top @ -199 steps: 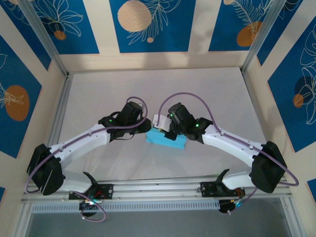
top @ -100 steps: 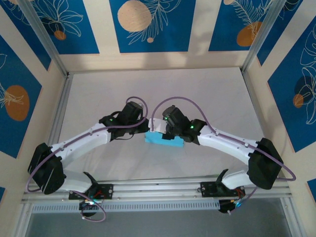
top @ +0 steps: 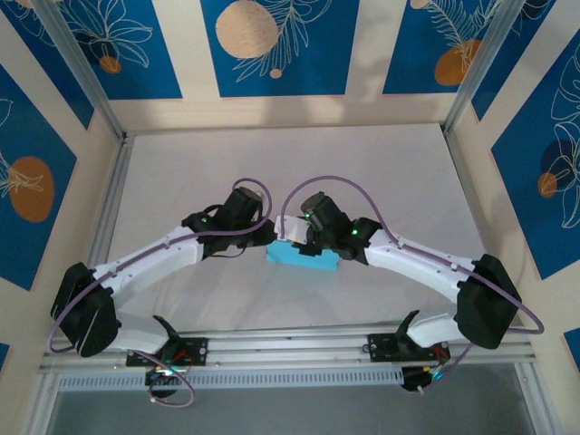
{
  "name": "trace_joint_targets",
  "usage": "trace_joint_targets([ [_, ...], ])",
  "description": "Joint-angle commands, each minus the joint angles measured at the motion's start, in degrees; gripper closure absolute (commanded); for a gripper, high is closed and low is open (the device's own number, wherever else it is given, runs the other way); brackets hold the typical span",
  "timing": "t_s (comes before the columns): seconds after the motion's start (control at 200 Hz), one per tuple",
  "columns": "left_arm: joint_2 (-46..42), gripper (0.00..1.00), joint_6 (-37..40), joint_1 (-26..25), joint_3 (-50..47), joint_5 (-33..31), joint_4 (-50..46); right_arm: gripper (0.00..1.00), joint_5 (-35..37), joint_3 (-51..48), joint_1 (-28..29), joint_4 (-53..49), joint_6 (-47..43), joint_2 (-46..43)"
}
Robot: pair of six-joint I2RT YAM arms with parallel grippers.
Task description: Fold the paper box
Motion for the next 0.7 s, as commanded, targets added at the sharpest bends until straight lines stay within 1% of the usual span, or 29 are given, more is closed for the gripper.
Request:
trace_joint_targets([
  [0.0,3.13,0.79,1.0,-0.75,-0.86,0.19,-7.87,0.65,-11.78,0.63,-3.24,-7.47,5.15,-4.4],
  [0.065,3.25,0.79,1.16,-0.69,-0.64,-0.01,-8.08,0.61,-17.92,0.91,-6.13,-8.02,7.58,-7.42],
  [0.145,3.38,0.79,1.17,-0.68,-0.49,-0.18,-8.18,0.6,-23.73,1.18,-9.8,-8.22,11.22,-10.35],
  [0.215,3.52,0.79,1.12,-0.68,-0.3,-0.16,-8.12,0.61,-24.74,1.27,-12.15,-7.21,15.78,-12.23],
  [0.27,3.71,0.8,1.28,-0.69,-0.19,-0.09,-8.1,0.61,-22.25,1.43,-13.34,-5.7,21.9,-14.04],
  [0.31,3.8,0.8,1.42,-0.69,-0.1,-0.01,-8.15,0.64,-17.84,1.86,-13.85,-5.18,27.57,-15.32],
  [0.345,3.86,0.8,1.43,-0.69,-0.12,-0.01,-8.01,0.67,-13.27,3.0,-14.37,-6.12,35.1,-16.06],
  [0.4,3.83,0.8,1.43,-0.74,-0.11,0.06,-8.01,0.74,-9.48,5.92,-15.97,-11.8,43.67,-16.58],
  [0.455,3.66,0.8,1.47,-0.74,-0.1,0.3,-8.05,0.78,-3.5,8.22,-17.16,-19.0,52.68,-16.66],
  [0.5,3.47,0.8,1.62,-0.68,-0.08,0.26,-8.26,0.85,-3.89,8.79,-18.45,-23.45,56.55,-16.87],
  [0.54,3.33,0.8,1.73,-0.69,0.07,0.17,-8.51,0.87,-4.19,8.1,-19.74,-26.08,61.81,-17.66],
  [0.59,3.09,0.8,1.85,-0.64,0.16,0.25,-8.62,0.89,-7.05,6.68,-22.38,-28.45,70.66,-18.98],
  [0.645,3.14,0.8,2.03,-0.78,0.52,0.32,-8.8,0.87,-16.5,5.09,-27.24,-30.62,78.34,-19.03],
  [0.695,3.38,0.8,2.04,-0.85,0.93,0.43,-9.02,0.85,-24.59,2.72,-30.87,-31.06,82.71,-18.62],
])
